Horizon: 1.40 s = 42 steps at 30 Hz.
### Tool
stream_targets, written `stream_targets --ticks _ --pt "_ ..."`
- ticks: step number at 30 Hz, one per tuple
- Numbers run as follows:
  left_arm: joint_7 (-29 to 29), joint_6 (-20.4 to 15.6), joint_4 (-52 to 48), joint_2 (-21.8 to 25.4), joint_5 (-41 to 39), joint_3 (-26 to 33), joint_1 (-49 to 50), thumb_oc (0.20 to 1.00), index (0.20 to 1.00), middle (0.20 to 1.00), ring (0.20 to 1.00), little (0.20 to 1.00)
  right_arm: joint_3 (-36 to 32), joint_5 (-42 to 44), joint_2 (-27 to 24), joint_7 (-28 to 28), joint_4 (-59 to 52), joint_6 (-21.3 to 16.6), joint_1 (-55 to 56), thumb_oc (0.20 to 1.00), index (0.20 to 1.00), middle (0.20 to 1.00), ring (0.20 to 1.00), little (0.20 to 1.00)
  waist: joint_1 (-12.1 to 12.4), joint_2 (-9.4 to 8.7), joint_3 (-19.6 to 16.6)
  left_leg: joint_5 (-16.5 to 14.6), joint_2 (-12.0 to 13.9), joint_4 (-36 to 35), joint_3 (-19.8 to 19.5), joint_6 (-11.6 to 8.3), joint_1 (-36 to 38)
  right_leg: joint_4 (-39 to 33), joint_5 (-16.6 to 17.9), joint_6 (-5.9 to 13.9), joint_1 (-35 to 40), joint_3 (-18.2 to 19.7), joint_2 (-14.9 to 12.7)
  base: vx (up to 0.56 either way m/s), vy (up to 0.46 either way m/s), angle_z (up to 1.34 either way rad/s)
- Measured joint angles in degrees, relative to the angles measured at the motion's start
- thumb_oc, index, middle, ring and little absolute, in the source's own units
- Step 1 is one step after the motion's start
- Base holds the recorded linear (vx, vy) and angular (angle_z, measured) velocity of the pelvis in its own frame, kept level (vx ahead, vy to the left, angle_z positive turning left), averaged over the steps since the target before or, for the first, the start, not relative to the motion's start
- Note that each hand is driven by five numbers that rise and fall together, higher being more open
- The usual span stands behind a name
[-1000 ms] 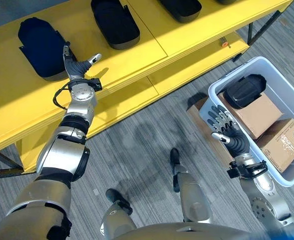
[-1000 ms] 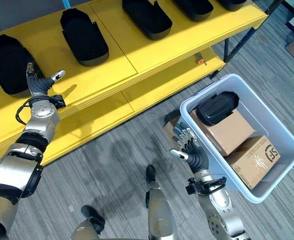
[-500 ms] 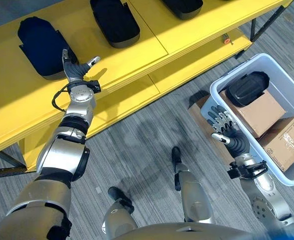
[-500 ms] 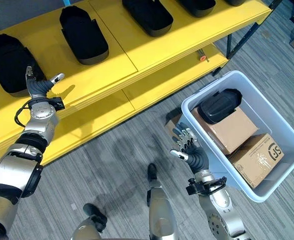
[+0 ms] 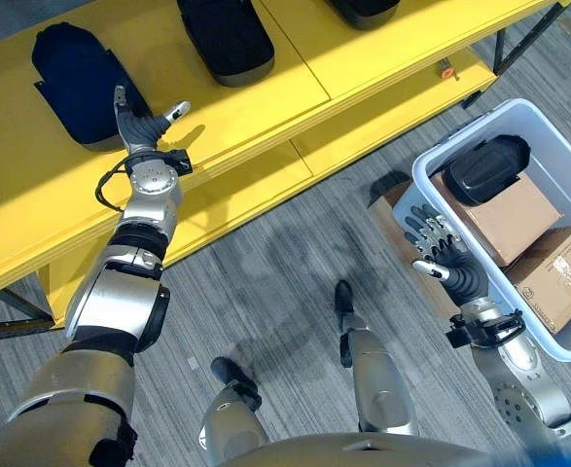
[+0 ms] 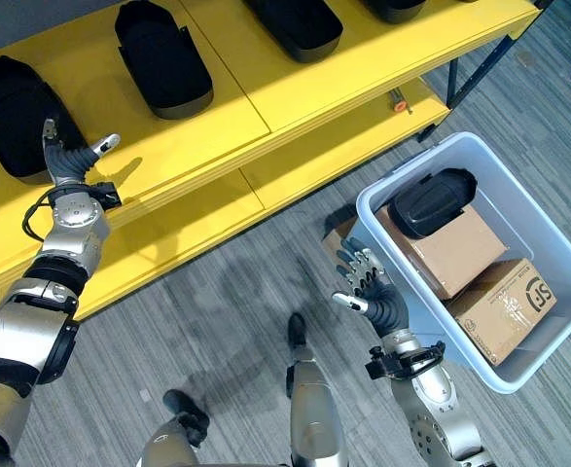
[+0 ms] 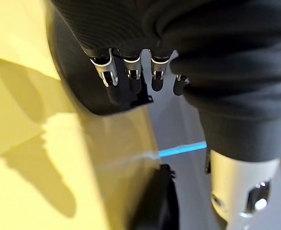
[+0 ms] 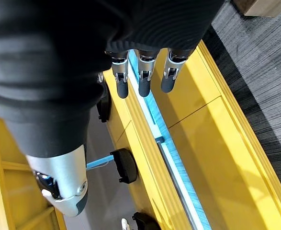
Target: Move parts from the plastic box to the shelf.
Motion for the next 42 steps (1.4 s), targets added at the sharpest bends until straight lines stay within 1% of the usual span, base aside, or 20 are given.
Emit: stream_targets --ticks 3,9,11,14,15,16,17,18,20,21,24,27,30,31,33,36,37,38,41,42 --pt "0.6 -0.1 -1.3 0.0 1.9 -0.9 -0.1 1.0 1.0 1.0 1.0 1.0 0.0 0.0 0.0 0.0 0.0 0.0 0.0 1.0 1.0 1.0 1.0 1.0 0.0 -0.01 0.0 0.0 0.0 0.0 -0.1 0.0 0.0 0.1 0.0 -0.01 0.0 0.0 0.0 0.0 0.0 0.0" --pt "0.7 -0.1 -1.4 0.0 2.0 -1.7 -0.1 1.0 1.0 1.0 1.0 1.0 0.0 0.0 0.0 0.0 0.0 0.0 0.0 1.0 1.0 1.0 1.0 1.0 0.0 0.12 0.1 0.0 -0.1 0.0 -0.5 0.0 0.0 0.7 -0.3 -0.19 0.0 -0.4 -0.2 0.0 0.002 0.02" --pt "0.8 -0.1 -1.6 0.0 2.0 -2.9 -0.1 1.0 1.0 1.0 1.0 1.0 0.0 0.0 0.0 0.1 0.0 0.0 0.0 1.0 1.0 1.0 1.0 1.0 0.0 0.13 0.1 0.0 -0.1 0.0 -0.8 0.02 -0.1 1.2 -0.9 0.22 0.0 -0.5 -0.5 0.0 0.003 0.08" --pt "1.0 -0.2 -8.0 0.0 2.2 -3.5 0.0 1.0 1.0 1.0 1.0 1.0 -0.1 0.0 0.0 0.1 0.0 0.0 0.0 1.0 1.0 1.0 1.0 1.0 0.4 0.13 0.2 0.0 -0.3 0.0 -1.1 0.07 -0.2 1.4 -0.9 0.21 0.0 -0.8 -0.8 0.0 -0.003 0.07" --pt "1.0 -1.6 -14.7 0.0 4.0 -4.7 -0.2 1.0 1.0 1.0 1.0 1.0 -0.5 0.0 0.0 0.1 0.0 0.0 0.0 1.0 1.0 1.0 1.0 1.0 0.8 0.16 0.2 -0.1 -0.4 0.1 -1.3 0.13 -0.2 2.0 -1.0 0.07 0.0 -0.9 -0.9 -0.01 -0.01 0.06" --pt "1.0 -2.0 -15.4 -0.2 4.0 -5.0 -0.3 1.0 1.0 1.0 1.0 1.0 -0.5 0.0 0.0 0.2 0.0 0.0 -0.1 1.0 1.0 1.0 1.0 1.0 1.0 0.24 0.3 -0.1 -0.4 0.1 -1.3 0.13 -0.2 2.0 -1.0 0.04 0.0 -0.9 -0.9 -0.01 -0.015 0.06" --pt "1.0 -2.0 -20.3 -0.8 3.9 -5.0 0.8 1.0 1.0 1.0 1.0 1.0 -0.6 0.0 0.0 0.2 0.0 0.0 -0.1 1.0 1.0 1.0 1.0 1.0 1.4 0.59 0.6 -0.1 -0.4 0.1 -1.5 0.13 -0.2 2.3 -1.1 0.04 0.1 -1.0 -1.0 -0.01 -0.016 0.14" --pt "0.9 -2.9 -28.4 -2.4 4.0 -5.0 3.1 1.0 1.0 1.0 1.0 1.0 -0.7 0.0 0.0 0.2 0.1 0.1 -0.2 1.0 1.0 1.0 1.0 1.0 1.8 1.09 0.9 -0.1 -0.7 0.2 -2.3 0.13 -0.2 3.6 -1.9 0.04 0.1 -1.4 -1.4 -0.01 -0.019 0.2" --pt "0.6 -4.4 -36.1 -5.4 2.8 -3.4 7.8 1.0 1.0 1.0 1.0 1.0 -1.1 -0.1 0.2 -0.2 0.1 0.2 -1.6 1.0 1.0 1.0 1.0 1.0 2.1 1.33 1.0 -0.2 -1.3 0.3 -2.7 0.32 0.5 4.9 -3.0 0.33 0.4 -1.4 -2.1 0.0 -0.03 0.14" --pt "-0.3 -6.3 -42.6 -10.5 0.0 0.1 15.2 1.0 1.0 1.0 1.0 1.0 -1.2 -0.2 1.1 -0.9 0.1 0.2 -1.7 1.0 1.0 1.0 1.0 1.0 3.0 1.51 1.1 -0.2 -1.2 0.2 -2.7 0.32 1.3 5.0 -3.2 0.37 1.1 -1.4 -2.1 0.01 -0.041 0.03" --pt "-2.6 -7.1 -49.7 -13.9 -4.8 2.1 27.1 1.0 1.0 1.0 1.0 1.0 -0.9 -0.3 1.3 -2.5 0.1 0.3 -3.5 1.0 1.0 1.0 1.0 1.0 3.6 2.25 1.3 -0.2 -1.3 -0.4 -2.7 0.32 2.9 4.7 -3.3 0.39 2.7 -1.4 -2.1 0.02 -0.027 0.04" --pt "-5.7 -7.2 -52.9 -14.2 -7.6 2.9 36.7 1.0 1.0 1.0 1.0 1.0 -1.2 -1.7 2.3 -3.6 1.3 0.5 -5.4 1.0 1.0 1.0 1.0 1.0 4.7 3.36 1.0 0.1 -2.1 -1.8 -3.0 0.51 4.9 4.8 -4.1 0.98 4.6 -1.9 -2.9 0.05 -0.042 0.09" --pt "-10.4 -7.1 -56.3 -13.8 -10.5 3.7 46.4 1.0 1.0 1.0 1.0 1.0 -2.1 -2.8 2.9 -4.5 1.6 1.0 -5.1 1.0 1.0 1.0 1.0 1.0 4.5 4.7 0.1 0.2 -2.6 -3.4 -2.9 0.41 7.8 3.7 -4.3 1.25 7.5 -2.5 -3.0 0.01 -0.04 0.07" --pt "-10.9 -6.8 -56.3 -13.7 -10.9 4.1 48.2 1.0 1.0 1.0 1.0 1.0 -3.2 -3.0 3.0 -4.7 1.8 1.0 -4.8 1.0 1.0 1.0 1.0 1.0 5.4 5.43 -0.4 0.3 -2.7 -3.6 -3.2 0.44 8.2 3.8 -4.6 1.27 8.2 -2.7 -3.1 -0.01 -0.071 0.1" --pt "-14.0 -6.3 -60.3 -13.3 -13.4 6.0 52.4 1.0 1.0 1.0 1.0 1.0 -4.3 -4.7 3.0 -5.4 1.8 1.1 -4.8 1.0 1.0 1.0 1.0 1.0 6.3 6.03 -1.5 0.5 -3.0 -4.4 -3.4 0.68 8.3 3.8 -4.7 1.48 8.3 -3.2 -3.4 0.01 -0.07 0.1" --pt "-19.0 -5.5 -64.4 -11.9 -15.3 7.8 61.2 1.0 1.0 1.0 1.0 1.0 -6.3 -5.4 2.8 -5.4 2.1 1.1 -3.5 1.0 1.0 1.0 1.0 1.0 6.8 7.57 -3.4 1.5 -3.6 -7.5 -2.9 0.44 12.3 2.2 -4.4 1.34 11.7 -3.4 -2.3 0.04 -0.073 -0.03" --pt "-21.5 -4.4 -64.3 -11.6 -17.0 7.9 64.8 1.0 1.0 1.0 1.0 1.0 -6.8 -7.0 2.7 -5.2 2.8 1.1 -2.3 1.0 1.0 1.0 1.0 1.0 7.1 8.21 -6.5 1.6 -3.3 -8.7 -2.7 0.36 13.5 1.6 -5.2 1.89 12.6 -3.7 -1.9 0.03 -0.134 -0.02" --pt "-23.3 -3.8 -64.3 -11.6 -17.8 7.9 66.7 1.0 1.0 1.0 1.0 1.0 -6.8 -7.1 2.7 -5.0 4.5 1.1 -2.0 1.0 1.0 1.0 1.0 1.0 7.1 8.21 -8.4 1.9 -3.3 -9.4 -2.7 0.04 14.7 1.2 -5.4 1.82 13.9 -4.1 -1.7 0.03 -0.142 0.0" --pt "-26.8 -2.1 -61.6 -13.7 -22.8 5.7 68.3 1.0 1.0 1.0 1.0 1.0 -6.5 -9.3 2.9 -5.0 8.0 1.3 -0.7 1.0 1.0 1.0 1.0 1.0 7.2 8.43 -12.1 1.9 -3.1 -10.3 -2.5 -0.01 16.5 0.7 -5.8 1.63 15.1 -4.2 -0.9 0.03 -0.175 -0.03" --pt "-27.5 -0.8 -61.4 -13.6 -24.2 4.1 68.9 1.0 1.0 1.0 1.0 1.0 -6.2 -9.3 2.9 -4.9 8.3 1.8 -0.6 1.0 1.0 1.0 1.0 1.0 7.0 8.48 -12.3 1.9 -2.6 -10.2 -2.4 -0.02 17.1 1.2 -6.1 1.5 15.5 -4.2 -0.7 0.03 -0.133 -0.04"
